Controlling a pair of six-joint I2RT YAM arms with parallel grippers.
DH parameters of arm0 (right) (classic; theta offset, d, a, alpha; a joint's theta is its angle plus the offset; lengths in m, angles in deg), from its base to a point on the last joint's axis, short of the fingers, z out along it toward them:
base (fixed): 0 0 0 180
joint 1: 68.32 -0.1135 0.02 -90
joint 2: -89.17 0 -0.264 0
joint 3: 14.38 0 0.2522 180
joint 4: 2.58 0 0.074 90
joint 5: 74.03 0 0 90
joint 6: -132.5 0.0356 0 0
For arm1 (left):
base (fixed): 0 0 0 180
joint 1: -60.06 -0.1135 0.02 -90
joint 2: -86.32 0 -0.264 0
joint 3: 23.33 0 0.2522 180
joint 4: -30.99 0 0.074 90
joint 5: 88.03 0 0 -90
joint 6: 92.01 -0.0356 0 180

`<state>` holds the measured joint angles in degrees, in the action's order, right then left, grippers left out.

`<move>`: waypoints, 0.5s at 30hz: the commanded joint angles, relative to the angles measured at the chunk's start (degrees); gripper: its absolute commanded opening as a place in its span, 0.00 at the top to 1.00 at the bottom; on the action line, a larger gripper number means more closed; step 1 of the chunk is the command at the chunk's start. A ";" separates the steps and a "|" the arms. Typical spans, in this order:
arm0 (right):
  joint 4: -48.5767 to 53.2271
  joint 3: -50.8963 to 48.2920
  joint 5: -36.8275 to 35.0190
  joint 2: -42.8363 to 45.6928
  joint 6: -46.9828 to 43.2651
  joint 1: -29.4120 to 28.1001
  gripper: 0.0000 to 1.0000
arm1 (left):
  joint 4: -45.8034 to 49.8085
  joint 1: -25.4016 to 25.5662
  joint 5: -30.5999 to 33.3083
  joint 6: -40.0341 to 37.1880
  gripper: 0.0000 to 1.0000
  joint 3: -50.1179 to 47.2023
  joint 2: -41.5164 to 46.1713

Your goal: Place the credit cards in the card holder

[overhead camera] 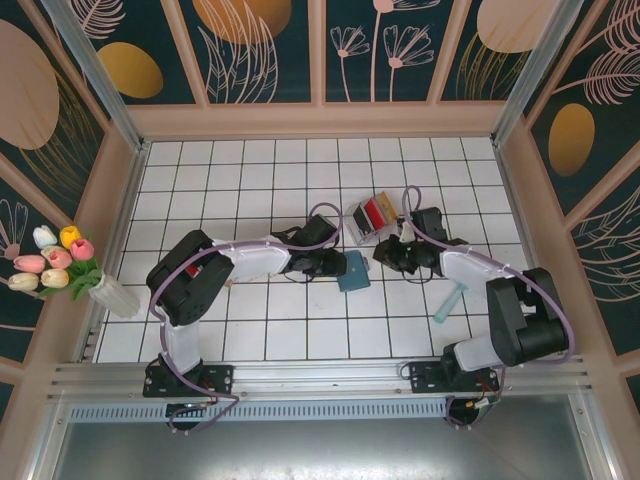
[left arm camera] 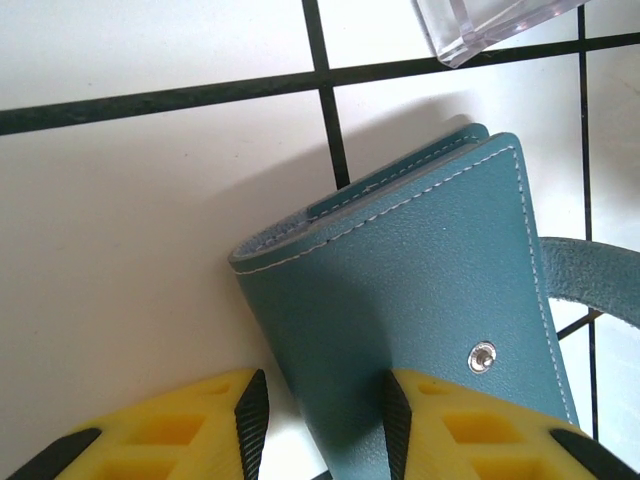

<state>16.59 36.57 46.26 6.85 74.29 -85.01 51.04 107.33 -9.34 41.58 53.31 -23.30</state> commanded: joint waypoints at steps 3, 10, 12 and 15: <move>-3.93 0.03 2.07 -2.52 -0.99 -1.32 0.83 | 2.12 0.35 1.07 -2.31 0.60 0.65 -3.13; -4.50 0.25 3.11 -4.16 -1.61 -2.74 0.83 | 2.35 0.36 0.77 -2.81 0.60 0.76 -3.40; -4.44 0.25 3.31 -4.40 -1.68 -3.00 0.83 | 2.42 0.43 0.76 -2.90 0.60 0.85 -3.45; -4.28 0.41 3.36 -4.44 -1.90 -3.47 0.83 | 2.57 0.46 0.81 -2.90 0.60 1.10 -3.61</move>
<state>13.49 36.57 48.44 2.96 73.94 -87.74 51.45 107.33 -9.54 40.01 54.03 -23.78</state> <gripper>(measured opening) 0.173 0.404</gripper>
